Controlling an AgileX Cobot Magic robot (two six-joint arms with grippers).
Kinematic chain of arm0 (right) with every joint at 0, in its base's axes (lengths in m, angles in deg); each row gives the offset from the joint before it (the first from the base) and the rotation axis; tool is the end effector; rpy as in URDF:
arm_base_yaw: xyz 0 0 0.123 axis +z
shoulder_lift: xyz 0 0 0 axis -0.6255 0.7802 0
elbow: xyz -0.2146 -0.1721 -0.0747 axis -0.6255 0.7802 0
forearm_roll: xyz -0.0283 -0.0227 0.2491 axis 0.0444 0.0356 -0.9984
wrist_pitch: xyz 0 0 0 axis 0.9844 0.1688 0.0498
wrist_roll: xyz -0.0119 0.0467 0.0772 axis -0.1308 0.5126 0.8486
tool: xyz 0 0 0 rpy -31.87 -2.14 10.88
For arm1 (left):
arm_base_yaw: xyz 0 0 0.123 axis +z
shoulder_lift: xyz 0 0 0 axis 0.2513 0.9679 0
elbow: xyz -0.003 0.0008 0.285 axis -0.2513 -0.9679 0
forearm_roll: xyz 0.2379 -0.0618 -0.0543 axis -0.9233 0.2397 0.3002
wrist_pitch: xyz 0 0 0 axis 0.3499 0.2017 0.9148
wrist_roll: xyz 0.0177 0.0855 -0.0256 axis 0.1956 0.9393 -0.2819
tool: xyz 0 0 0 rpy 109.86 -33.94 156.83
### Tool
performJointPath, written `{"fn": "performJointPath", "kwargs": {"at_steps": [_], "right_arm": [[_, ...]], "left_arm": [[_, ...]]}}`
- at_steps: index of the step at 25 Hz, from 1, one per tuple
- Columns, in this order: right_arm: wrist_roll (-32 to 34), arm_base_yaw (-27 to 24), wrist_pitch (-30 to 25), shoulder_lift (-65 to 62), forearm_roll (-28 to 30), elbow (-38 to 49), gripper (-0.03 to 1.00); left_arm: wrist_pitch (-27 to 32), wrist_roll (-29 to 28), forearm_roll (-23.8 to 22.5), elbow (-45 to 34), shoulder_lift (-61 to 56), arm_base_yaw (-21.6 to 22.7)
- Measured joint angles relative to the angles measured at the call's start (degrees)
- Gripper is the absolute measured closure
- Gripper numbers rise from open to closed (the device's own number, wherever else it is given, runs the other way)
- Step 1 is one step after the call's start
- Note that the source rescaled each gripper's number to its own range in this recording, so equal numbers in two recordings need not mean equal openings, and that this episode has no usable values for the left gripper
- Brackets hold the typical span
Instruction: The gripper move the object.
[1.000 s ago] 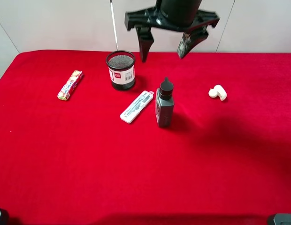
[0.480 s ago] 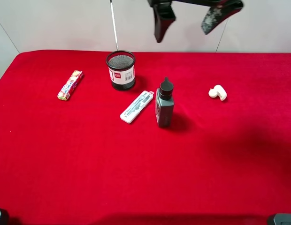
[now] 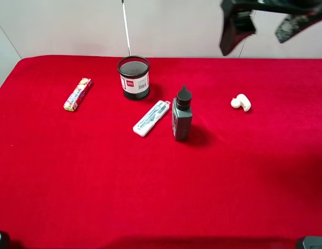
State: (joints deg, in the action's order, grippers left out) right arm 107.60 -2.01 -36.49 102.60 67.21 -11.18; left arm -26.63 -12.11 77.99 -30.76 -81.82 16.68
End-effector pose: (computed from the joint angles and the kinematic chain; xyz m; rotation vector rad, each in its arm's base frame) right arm 0.2228 0.1546 0.3539 -0.4482 2.7142 0.1172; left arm -0.0051 -0.0064 0.2756 0.0718 2.0467 -0.0051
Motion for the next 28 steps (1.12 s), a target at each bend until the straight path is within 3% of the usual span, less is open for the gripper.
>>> {"fn": "performJointPath", "kwargs": {"at_steps": [9,23,28], "right_arm": [[0.0,-0.1,0.0,-7.4,4.5,2.7,-0.03],[-5.6,-0.3,-0.1,-13.6,7.7,4.1,-0.03],[-5.6,-4.7,-0.1,-17.8,5.4,8.9,-0.03]], "left_arm": [[0.0,0.0,0.0,0.0,0.0,0.0],[0.0,0.0,0.0,0.0,0.0,0.0],[0.0,0.0,0.0,0.0,0.0,0.0]]}}
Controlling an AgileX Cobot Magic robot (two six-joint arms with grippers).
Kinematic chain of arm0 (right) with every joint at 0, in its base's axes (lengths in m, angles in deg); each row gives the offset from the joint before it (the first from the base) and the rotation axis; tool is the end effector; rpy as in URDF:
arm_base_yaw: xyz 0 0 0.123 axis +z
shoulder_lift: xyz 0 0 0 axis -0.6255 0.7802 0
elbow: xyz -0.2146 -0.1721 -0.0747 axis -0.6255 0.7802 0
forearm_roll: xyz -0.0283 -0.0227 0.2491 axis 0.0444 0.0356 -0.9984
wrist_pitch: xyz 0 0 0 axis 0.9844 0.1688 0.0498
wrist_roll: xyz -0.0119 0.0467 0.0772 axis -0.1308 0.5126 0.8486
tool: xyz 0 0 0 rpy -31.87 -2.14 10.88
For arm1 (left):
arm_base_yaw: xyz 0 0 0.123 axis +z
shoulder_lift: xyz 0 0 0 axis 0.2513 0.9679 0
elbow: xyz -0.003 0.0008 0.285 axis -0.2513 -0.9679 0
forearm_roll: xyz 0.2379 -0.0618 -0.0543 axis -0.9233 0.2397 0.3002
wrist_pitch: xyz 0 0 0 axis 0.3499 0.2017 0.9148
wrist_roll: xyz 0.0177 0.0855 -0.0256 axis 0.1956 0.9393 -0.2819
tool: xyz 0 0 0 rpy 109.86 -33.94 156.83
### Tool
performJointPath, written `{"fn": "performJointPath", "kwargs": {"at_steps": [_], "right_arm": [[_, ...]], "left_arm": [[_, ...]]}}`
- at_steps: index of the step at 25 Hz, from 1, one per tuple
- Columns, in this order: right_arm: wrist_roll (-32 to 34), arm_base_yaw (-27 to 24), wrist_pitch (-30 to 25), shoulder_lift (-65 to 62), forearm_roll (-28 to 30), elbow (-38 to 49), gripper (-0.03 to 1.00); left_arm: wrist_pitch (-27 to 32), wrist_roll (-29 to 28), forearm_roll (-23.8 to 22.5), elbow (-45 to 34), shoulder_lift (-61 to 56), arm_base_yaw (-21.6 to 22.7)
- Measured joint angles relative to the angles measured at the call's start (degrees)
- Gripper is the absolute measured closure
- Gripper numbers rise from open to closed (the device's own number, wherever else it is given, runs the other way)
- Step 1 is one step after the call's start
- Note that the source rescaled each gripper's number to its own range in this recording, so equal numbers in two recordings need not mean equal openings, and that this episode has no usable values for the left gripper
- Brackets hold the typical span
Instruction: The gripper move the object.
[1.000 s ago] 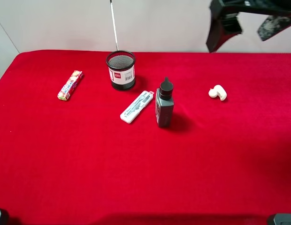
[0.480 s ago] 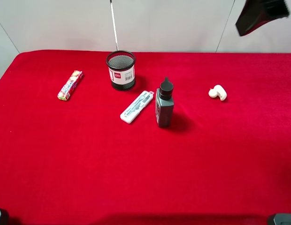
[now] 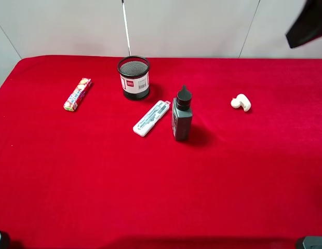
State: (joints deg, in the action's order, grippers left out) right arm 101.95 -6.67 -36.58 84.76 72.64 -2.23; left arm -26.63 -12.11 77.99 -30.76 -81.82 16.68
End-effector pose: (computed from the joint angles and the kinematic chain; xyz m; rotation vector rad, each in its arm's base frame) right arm 0.1693 0.0856 0.3819 -0.4400 2.5314 0.0235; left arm -0.0051 -0.0064 0.2756 0.0718 2.0467 -0.0051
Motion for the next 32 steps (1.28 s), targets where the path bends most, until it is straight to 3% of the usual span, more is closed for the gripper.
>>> {"fn": "performJointPath", "kwargs": {"at_steps": [6,17,22,32], "right_arm": [[-0.1,-6.2,0.0,-6.0,-3.2,5.0,-0.03],[-0.1,-24.3,-0.2,-28.9,-5.3,19.5,-0.03],[-0.2,-30.1,-0.1,-38.0,-5.3,24.4,-0.03],[-5.7,-37.7,7.8,-48.0,-6.7,36.0,-0.03]], "left_arm": [[0.0,0.0,0.0,0.0,0.0,0.0],[0.0,0.0,0.0,0.0,0.0,0.0],[0.0,0.0,0.0,0.0,0.0,0.0],[0.0,0.0,0.0,0.0,0.0,0.0]]}}
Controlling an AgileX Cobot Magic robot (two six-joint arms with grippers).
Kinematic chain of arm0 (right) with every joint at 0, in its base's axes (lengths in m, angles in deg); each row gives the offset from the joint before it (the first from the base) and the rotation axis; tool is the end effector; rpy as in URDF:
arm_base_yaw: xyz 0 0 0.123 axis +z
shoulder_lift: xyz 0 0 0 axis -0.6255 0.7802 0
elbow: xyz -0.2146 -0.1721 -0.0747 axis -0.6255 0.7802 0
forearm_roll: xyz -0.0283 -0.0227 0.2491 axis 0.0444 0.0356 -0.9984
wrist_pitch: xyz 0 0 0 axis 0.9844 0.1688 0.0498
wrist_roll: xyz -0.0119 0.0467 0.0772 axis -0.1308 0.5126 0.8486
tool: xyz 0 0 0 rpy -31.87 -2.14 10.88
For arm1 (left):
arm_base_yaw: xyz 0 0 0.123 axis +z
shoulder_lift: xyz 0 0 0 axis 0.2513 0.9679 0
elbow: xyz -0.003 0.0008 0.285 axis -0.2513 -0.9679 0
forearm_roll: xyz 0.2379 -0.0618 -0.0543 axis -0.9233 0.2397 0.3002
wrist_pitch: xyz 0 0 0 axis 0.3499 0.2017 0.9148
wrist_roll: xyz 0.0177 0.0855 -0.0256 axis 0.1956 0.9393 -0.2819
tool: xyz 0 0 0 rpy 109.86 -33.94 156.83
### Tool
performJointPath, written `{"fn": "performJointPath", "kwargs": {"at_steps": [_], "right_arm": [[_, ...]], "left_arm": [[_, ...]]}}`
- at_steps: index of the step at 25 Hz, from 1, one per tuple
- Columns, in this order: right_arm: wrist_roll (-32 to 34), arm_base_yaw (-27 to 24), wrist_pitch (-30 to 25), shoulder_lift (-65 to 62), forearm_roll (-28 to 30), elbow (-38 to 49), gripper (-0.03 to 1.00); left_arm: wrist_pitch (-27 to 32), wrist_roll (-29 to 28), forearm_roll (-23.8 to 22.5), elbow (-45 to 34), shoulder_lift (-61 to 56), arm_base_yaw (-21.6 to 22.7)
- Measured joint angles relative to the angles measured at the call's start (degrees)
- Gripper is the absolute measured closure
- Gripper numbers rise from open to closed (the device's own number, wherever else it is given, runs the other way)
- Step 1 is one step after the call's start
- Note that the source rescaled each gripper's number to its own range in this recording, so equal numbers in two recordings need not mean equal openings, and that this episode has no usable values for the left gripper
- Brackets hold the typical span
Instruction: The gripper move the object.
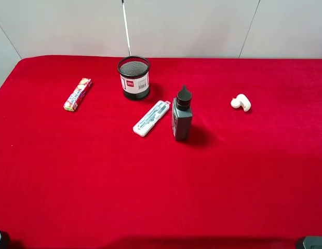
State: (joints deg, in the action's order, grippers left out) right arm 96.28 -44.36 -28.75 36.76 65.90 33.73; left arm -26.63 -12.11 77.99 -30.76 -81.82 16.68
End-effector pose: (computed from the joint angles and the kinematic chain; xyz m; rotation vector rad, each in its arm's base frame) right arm 0.0270 -0.0096 0.2876 0.2561 2.2413 -0.0872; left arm -0.0051 -0.0064 0.2756 0.0718 2.0467 -0.0051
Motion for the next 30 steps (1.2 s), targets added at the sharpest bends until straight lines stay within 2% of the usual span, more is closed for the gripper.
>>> {"fn": "performJointPath", "kwargs": {"at_steps": [4,11,14,19,21,26,30], "right_arm": [[-4.9,-2.3,2.9,-5.6,-2.7,2.8,-0.03],[-11.4,-2.5,3.6,-14.0,-4.8,2.9,-0.03],[-12.0,1.1,3.7,-14.2,-5.3,2.9,-0.03],[-12.2,11.1,3.7,-14.2,-4.8,2.9,-0.03],[-10.9,13.5,3.7,-14.2,-4.8,2.9,-0.03],[-7.6,14.3,3.8,-14.2,-3.6,2.9,-0.03],[-7.6,13.8,3.8,-14.2,-3.6,2.9,-0.03]], "left_arm": [[0.0,0.0,0.0,0.0,0.0,0.0],[0.0,0.0,0.0,0.0,0.0,0.0],[0.0,0.0,0.0,0.0,0.0,0.0],[0.0,0.0,0.0,0.0,0.0,0.0],[0.0,0.0,0.0,0.0,0.0,0.0],[0.0,0.0,0.0,0.0,0.0,0.0],[0.0,0.0,0.0,0.0,0.0,0.0]]}}
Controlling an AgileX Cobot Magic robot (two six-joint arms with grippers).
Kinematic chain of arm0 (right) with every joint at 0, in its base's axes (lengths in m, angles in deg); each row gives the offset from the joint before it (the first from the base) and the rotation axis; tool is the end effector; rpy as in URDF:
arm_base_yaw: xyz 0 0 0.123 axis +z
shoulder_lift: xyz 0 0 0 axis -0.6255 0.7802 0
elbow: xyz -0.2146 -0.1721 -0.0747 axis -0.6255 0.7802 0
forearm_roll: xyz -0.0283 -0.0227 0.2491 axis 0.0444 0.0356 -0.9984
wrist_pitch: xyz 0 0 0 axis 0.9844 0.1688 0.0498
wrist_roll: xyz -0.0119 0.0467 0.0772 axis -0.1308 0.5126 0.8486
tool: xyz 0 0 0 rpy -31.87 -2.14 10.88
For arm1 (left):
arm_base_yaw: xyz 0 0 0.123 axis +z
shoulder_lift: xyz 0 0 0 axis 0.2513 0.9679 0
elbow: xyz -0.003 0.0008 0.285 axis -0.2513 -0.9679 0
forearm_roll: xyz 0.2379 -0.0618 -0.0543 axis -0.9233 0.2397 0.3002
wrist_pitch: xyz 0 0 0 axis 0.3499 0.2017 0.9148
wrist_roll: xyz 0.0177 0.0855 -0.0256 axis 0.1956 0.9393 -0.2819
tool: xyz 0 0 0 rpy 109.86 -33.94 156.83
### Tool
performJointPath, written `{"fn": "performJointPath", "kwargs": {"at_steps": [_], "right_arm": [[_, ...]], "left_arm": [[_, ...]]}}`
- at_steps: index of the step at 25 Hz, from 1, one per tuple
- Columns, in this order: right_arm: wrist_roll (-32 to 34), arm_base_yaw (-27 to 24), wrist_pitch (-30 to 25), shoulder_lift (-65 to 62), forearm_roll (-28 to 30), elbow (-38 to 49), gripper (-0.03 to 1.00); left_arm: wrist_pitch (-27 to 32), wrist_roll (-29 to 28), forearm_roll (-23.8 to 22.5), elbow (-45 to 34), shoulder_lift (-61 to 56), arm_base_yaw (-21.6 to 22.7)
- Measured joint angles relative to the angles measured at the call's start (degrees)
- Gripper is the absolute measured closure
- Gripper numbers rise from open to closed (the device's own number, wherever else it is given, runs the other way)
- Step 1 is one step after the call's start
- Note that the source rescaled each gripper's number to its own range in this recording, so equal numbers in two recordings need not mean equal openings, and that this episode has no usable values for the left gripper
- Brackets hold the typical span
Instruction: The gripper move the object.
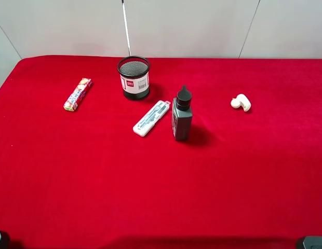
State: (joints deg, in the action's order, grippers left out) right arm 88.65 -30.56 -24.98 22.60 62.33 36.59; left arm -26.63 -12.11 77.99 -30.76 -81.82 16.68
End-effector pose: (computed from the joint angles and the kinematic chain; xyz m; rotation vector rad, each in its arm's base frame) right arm -0.0041 -0.0024 0.2810 -0.1413 1.9905 0.0651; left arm -0.0051 -0.0064 0.2756 0.0718 2.0467 -0.0051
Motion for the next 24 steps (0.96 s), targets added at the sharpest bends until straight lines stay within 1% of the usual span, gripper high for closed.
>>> {"fn": "performJointPath", "kwargs": {"at_steps": [5,24], "right_arm": [[0.0,-3.1,0.0,0.0,0.1,0.0,-0.03],[0.0,-3.3,0.0,0.0,0.3,0.0,-0.03]], "left_arm": [[0.0,0.0,0.0,0.0,0.0,0.0],[0.0,0.0,0.0,0.0,0.0,0.0]]}}
